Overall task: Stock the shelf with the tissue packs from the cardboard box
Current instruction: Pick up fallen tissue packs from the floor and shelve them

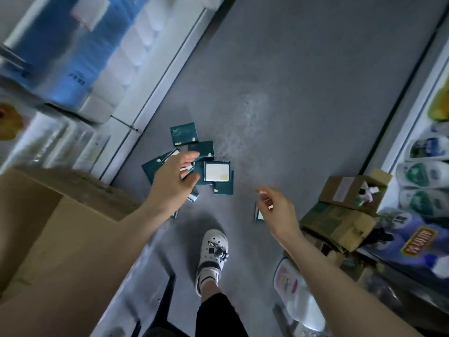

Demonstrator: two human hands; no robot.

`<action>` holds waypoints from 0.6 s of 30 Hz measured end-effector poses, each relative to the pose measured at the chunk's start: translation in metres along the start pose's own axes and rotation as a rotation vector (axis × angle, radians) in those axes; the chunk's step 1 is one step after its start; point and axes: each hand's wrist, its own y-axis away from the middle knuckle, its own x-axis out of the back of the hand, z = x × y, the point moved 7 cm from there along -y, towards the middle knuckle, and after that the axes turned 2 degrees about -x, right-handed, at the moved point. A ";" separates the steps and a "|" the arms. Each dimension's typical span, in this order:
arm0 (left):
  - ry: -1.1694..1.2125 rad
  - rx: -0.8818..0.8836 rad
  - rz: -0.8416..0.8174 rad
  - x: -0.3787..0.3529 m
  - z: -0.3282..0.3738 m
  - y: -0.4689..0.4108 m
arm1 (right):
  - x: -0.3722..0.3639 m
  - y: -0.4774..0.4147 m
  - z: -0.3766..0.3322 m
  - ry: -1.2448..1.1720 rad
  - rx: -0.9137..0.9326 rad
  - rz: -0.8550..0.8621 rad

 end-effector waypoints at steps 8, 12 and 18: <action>-0.057 0.085 -0.056 -0.024 -0.049 -0.030 | -0.041 -0.037 0.009 -0.058 -0.072 -0.035; -0.039 0.153 -0.074 -0.046 -0.087 -0.051 | -0.079 -0.061 0.018 -0.072 -0.097 -0.077; -0.034 0.286 -0.116 -0.091 -0.156 -0.091 | -0.134 -0.109 0.045 -0.075 -0.158 -0.115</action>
